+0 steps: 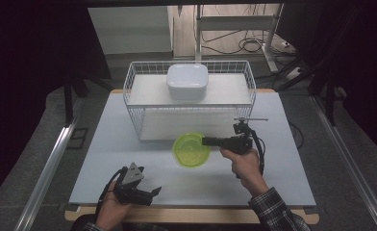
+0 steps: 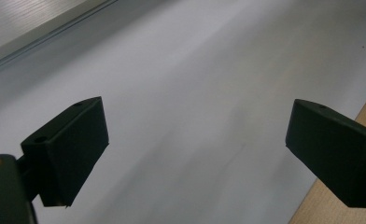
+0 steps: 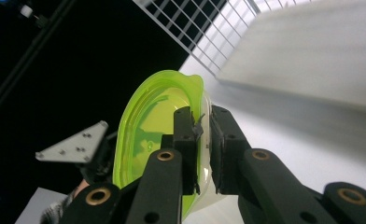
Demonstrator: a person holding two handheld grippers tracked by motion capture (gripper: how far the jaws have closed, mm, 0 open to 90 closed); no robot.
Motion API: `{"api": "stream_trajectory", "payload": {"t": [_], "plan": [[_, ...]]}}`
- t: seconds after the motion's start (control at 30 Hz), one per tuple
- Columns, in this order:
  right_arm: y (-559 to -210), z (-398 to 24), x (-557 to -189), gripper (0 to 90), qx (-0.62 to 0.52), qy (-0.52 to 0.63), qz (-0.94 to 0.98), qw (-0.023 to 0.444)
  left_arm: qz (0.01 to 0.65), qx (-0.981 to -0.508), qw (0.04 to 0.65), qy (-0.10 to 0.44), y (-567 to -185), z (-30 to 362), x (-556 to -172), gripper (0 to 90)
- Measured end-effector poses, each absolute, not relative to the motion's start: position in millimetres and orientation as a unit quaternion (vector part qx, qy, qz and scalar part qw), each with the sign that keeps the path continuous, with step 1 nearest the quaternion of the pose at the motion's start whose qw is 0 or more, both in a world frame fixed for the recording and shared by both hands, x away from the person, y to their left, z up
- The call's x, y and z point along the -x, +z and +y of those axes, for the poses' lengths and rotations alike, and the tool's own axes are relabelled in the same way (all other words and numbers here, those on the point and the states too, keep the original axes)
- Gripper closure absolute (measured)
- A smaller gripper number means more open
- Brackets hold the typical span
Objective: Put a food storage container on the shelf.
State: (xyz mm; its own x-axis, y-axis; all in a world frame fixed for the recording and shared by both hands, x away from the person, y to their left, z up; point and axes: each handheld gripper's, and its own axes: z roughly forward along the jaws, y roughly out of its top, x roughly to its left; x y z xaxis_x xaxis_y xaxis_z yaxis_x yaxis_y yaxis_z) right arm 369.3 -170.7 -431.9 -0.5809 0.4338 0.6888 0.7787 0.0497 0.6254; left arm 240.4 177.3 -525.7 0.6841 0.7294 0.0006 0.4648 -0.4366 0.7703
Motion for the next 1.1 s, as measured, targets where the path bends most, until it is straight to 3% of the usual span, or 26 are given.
{"api": "stream_trajectory", "payload": {"t": [1.1], "plan": [[-314.4, -170.7, -397.1, 82.2, 0.405, -0.6, -0.681, 0.113, 0.362, -0.828, 0.392, 0.17, -526.0, 177.5, -241.0, 4.4]]}}
